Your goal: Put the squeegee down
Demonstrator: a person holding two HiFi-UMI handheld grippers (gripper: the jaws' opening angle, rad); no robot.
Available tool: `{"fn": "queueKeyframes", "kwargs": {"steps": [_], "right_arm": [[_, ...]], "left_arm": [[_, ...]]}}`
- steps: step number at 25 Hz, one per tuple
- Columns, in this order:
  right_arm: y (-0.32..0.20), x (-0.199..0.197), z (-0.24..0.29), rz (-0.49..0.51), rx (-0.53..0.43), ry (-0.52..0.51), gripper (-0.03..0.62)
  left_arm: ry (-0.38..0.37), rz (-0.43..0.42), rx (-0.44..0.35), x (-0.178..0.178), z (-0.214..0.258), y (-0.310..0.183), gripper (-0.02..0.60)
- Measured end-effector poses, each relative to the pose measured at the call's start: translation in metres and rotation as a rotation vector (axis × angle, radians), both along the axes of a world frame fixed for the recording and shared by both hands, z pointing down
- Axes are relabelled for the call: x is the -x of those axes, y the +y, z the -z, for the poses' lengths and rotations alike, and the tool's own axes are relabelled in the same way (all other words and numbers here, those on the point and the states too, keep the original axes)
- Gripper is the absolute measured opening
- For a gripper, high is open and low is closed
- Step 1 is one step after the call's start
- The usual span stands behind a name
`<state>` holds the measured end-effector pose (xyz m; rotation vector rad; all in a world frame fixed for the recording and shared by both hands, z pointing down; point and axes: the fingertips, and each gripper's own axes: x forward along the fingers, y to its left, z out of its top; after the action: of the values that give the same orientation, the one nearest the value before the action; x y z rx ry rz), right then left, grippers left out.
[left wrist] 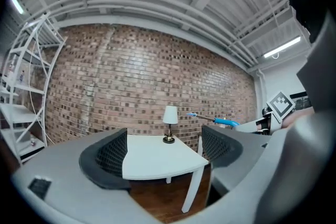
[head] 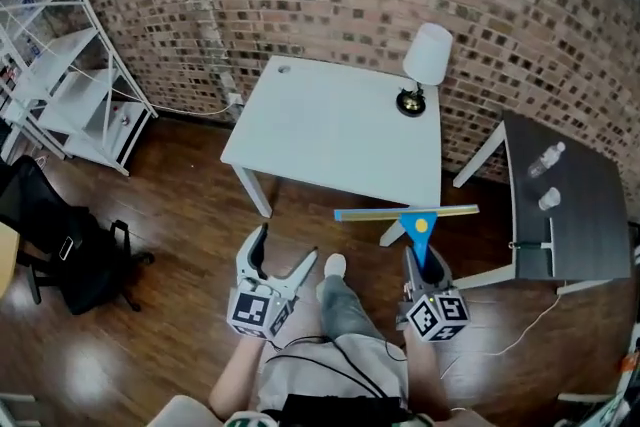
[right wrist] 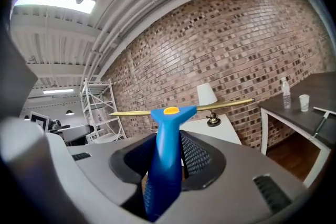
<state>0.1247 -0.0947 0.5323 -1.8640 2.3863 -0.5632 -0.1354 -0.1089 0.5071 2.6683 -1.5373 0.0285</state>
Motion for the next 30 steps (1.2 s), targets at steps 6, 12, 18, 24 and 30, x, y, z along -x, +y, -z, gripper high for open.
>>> {"fn": "queueKeyframes", "kwargs": {"steps": [6,12,18,24,30], "right_arm": [[-0.135,0.042,-0.033,0.109,0.034,0.046,0.155],[-0.243,0.072,-0.061,0.162,0.101,0.051,0.155],[-0.332,0.08,-0.091,0.081,0.183,0.036,0.155],[-0.421,0.106,-0.125,0.02,0.24,0.079,0.155],[-0.555,0.1,-0.161,-0.106,0.292,0.098,0.155]], "left_arm": [[-0.01,0.072,0.011,0.03,-0.002,-0.113,0.422],[0.037,0.078,0.028,0.029,0.014,-0.232,0.422],[-0.042,0.077,0.051,0.047,0.002,-0.309,0.422],[-0.037,0.024,0.089,0.067,-0.013,-0.362,0.423],[-0.034,-0.083,0.128,0.067,-0.017,-0.406,0.422]]}}
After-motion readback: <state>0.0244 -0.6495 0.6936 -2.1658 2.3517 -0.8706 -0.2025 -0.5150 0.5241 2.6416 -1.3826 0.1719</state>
